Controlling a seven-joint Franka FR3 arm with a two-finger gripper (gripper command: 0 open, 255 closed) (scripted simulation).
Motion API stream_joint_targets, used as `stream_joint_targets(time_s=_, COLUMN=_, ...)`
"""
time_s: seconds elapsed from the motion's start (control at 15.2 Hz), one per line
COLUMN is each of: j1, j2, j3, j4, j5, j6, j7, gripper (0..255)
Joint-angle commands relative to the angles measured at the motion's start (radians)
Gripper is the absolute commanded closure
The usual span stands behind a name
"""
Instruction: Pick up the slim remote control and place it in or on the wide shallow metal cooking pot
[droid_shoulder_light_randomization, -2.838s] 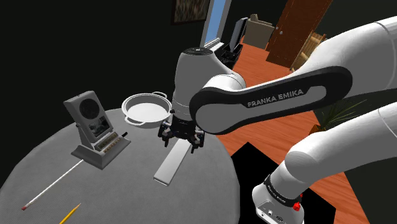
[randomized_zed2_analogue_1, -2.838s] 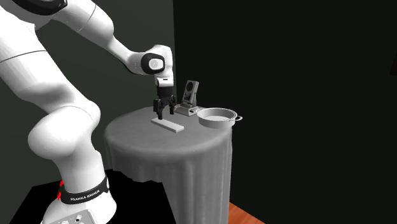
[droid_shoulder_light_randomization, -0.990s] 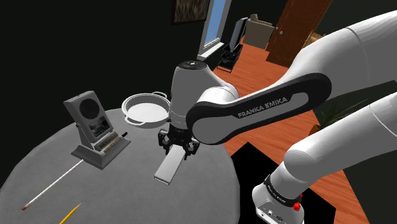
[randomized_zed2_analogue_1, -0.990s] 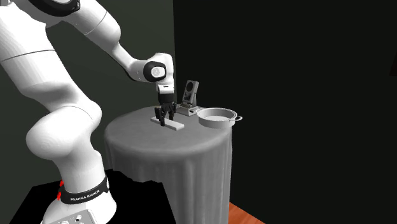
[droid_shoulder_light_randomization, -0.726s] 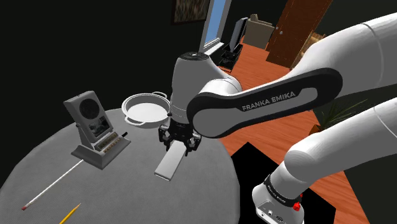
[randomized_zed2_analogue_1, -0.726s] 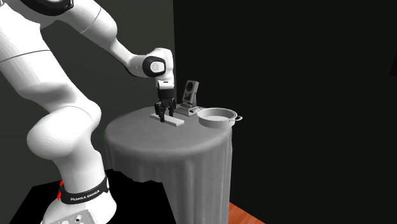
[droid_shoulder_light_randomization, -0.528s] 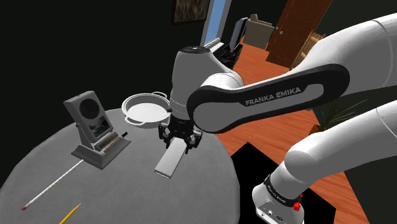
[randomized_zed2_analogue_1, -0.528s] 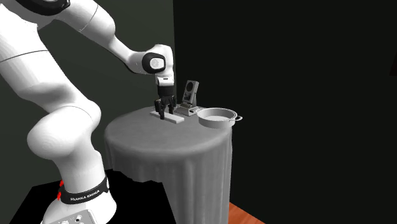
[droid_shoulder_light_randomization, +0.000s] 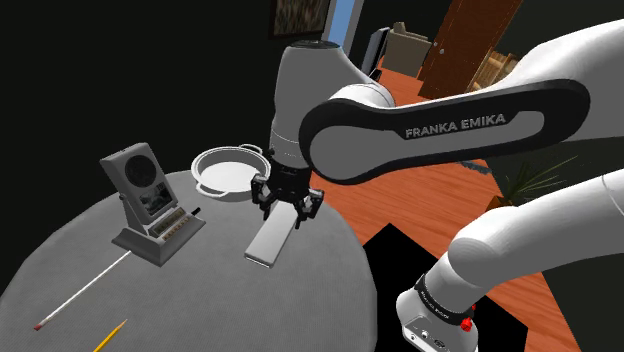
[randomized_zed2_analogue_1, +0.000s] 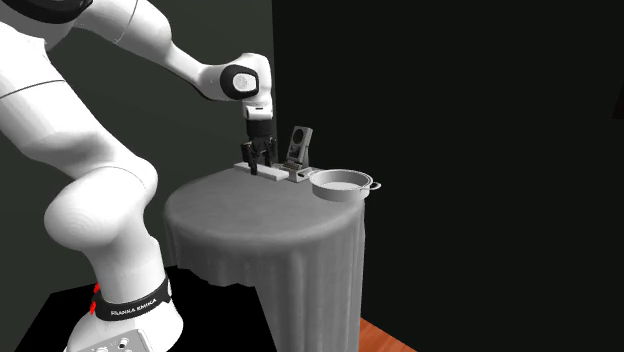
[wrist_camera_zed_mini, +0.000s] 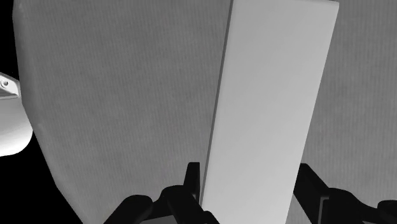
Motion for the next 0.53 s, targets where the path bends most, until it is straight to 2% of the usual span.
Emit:
stream_joint_targets(time_s=0.0, j1=0.004, j2=-0.014, j3=-0.013, j4=0.017, j5=0.001, j6=-0.031, j7=-0.003, gripper=255)
stream_joint_targets(time_s=0.26, j1=0.007, j2=-0.034, j3=-0.034, j4=0.053, j5=-0.002, j6=-0.086, j7=-0.007, gripper=255)
stream_joint_targets(time_s=0.46, j1=-0.063, j2=0.075, j3=-0.014, j4=0.127, j5=-0.073, j6=-0.063, j7=-0.008, gripper=255)
